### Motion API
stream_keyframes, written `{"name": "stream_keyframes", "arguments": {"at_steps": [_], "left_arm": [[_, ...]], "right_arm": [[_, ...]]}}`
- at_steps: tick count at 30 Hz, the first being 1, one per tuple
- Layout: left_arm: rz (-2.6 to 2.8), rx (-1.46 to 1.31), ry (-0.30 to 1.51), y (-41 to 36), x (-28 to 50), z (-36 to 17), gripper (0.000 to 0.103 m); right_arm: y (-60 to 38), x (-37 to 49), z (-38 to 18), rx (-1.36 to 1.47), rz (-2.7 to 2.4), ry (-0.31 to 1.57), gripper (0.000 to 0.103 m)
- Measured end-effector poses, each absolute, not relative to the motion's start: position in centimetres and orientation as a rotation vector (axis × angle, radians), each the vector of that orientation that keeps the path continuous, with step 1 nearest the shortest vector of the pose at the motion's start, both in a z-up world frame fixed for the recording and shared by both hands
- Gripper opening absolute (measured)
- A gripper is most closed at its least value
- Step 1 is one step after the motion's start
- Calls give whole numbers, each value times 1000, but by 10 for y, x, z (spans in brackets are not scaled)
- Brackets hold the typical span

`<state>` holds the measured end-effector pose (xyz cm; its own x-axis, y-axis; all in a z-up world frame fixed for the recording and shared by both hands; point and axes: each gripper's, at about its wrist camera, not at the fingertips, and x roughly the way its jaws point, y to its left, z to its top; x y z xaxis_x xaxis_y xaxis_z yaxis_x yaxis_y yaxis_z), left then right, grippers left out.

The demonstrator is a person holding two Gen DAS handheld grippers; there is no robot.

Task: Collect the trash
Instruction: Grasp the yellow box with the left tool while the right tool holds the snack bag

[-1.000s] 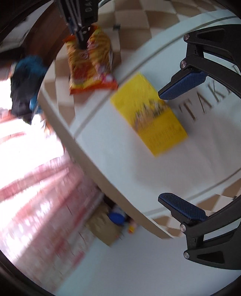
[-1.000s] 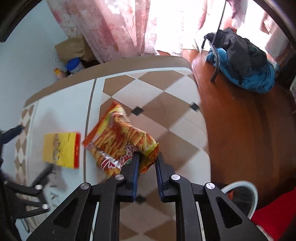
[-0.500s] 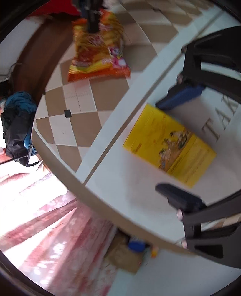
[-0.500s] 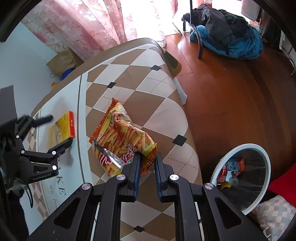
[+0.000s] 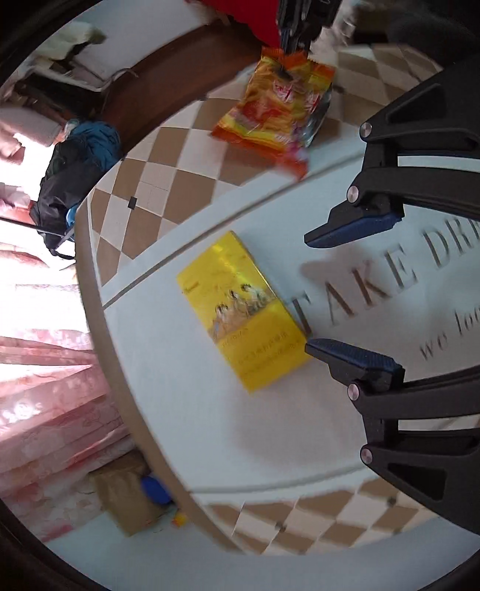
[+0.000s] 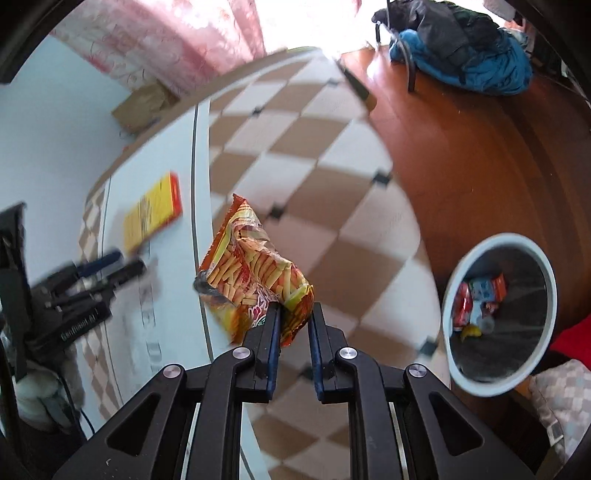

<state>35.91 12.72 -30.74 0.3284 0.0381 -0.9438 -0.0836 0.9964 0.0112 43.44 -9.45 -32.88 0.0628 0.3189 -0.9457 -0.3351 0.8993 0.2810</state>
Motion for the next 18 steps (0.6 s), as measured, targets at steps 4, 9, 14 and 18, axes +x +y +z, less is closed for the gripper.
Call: {"name": "stream_keyframes", "arguments": {"at_steps": [4,9,14,18], "left_arm": [[65,274,1183,118,369,-300,51],[-21,397,1201,124,393,-302,58],[-146,456,1272,128,420,-317,94],[-174,513,1354,131,435,-336,97]], "right_arm": [[-96,432,-325,-60,461,1415,66],[-77,450,-311,-99,512,1369,66],[-59,476,-318,-111,516,1388,66],[-53,493,-331,-102,512,1421,66]]}}
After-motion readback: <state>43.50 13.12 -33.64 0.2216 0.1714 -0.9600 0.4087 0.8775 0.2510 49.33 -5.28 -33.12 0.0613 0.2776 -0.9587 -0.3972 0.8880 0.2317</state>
